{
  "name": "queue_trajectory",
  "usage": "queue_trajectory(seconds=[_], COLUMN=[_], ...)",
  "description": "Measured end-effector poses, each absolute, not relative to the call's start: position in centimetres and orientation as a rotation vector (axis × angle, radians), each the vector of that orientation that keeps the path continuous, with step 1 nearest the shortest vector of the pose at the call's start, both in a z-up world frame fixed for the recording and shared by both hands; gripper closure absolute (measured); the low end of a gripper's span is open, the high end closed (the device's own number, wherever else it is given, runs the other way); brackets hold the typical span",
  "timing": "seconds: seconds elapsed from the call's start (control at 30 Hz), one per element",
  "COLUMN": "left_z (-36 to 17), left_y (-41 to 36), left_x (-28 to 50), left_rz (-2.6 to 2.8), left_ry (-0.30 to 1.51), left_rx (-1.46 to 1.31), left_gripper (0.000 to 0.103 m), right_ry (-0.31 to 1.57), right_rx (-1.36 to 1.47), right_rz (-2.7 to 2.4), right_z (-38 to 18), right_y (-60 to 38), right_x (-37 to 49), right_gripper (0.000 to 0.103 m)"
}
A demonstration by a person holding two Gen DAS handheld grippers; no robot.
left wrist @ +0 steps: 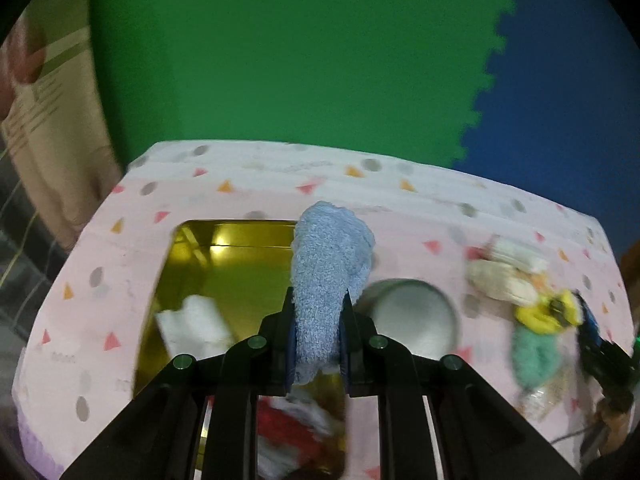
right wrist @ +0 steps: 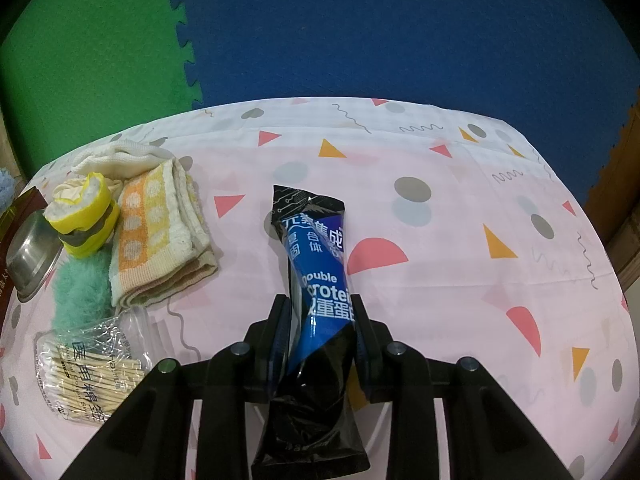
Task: Organize soft objects
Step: 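Carry the blue towel over the gold tin and lower it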
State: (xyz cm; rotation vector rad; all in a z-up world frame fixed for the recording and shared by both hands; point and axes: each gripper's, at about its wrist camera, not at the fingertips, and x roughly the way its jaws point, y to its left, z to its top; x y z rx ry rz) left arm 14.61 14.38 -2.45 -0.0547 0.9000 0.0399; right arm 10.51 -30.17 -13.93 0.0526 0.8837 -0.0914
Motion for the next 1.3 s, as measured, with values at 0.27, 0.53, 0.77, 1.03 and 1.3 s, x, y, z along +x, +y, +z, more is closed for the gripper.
queue_trajectory(seconds=[0.27, 0.53, 0.77, 1.03, 1.3], left_z=[-4.7, -7.0, -8.1, -8.5, -7.8], left_y=[18.5, 20.9, 21.6, 22.2, 22.4], left_x=[16.1, 18.2, 19.1, 19.1, 18.3], left_rz=[0.135, 0.174, 0.198, 0.199, 0.196], left_ry=[0.933, 0.979, 1.0, 1.01, 0.99], left_rx=[-0.063, -0.089, -0.085, -0.099, -0.117], left_gripper=[0.088, 0.088, 0.088, 0.082, 0.072], right_ry=[0.885, 0.885, 0.885, 0.886, 0.886], right_rx=[0.047, 0.044, 0.044, 0.044, 0.044], right_rz=[-0.094, -0.094, -0.094, -0.094, -0.094], right_z=[-14.0, -14.0, -14.0, -14.0, -14.0], right_y=[-30.2, -30.1, -30.2, -30.2, -30.2], right_x=[10.5, 10.6, 10.6, 10.6, 10.6], right_gripper=[0.073, 0.073, 0.073, 0.073, 0.073])
